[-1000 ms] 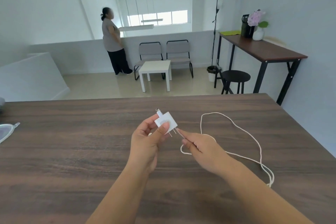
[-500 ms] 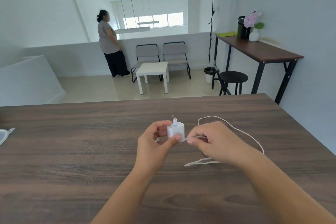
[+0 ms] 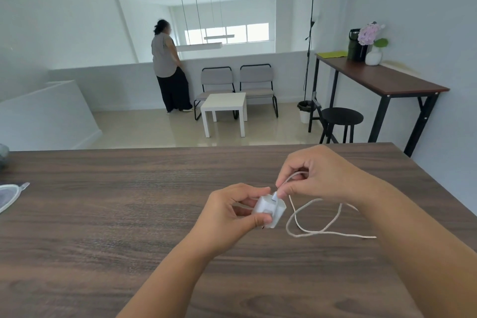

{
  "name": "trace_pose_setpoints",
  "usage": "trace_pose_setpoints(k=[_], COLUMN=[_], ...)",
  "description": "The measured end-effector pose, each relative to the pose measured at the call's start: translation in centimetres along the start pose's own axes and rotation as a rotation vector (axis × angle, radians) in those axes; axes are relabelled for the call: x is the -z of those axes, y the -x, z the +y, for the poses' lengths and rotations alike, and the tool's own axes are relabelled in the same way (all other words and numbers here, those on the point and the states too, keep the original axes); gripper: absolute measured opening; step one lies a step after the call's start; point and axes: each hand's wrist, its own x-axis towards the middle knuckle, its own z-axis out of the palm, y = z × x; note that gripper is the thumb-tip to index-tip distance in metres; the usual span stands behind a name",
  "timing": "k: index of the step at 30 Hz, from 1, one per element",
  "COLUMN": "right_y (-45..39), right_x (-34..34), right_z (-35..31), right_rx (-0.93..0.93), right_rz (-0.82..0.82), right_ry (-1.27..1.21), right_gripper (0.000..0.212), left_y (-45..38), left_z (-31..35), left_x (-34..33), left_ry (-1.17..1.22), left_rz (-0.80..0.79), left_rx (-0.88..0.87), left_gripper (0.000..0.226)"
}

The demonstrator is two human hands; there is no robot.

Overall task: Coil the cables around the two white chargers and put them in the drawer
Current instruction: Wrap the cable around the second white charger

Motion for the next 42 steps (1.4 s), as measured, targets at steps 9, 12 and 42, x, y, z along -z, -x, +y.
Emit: trace_pose_setpoints(k=[9, 12, 42], right_y=[-1.2, -1.2, 2.2], right_x=[-1.7, -2.1, -7.4], right_z=[3.1, 4.0, 3.8], right_rx=[0.029, -0.006, 0.037], right_rz=[0.106, 0.103, 0.121], right_ry=[-0.481, -0.486, 0.296], right_gripper=[0.019, 0.017, 0.023], left_y=[-1.1, -1.3, -3.3], left_z=[-0.3, -0.7, -2.7], left_x=[0.9, 0.6, -1.2], left_ry=[0.181, 0.198, 0.487], left_rz=[-0.060, -0.104, 0.536], left_rx=[0.012, 0.028, 0.199], left_gripper=[0.041, 0.041, 0.030])
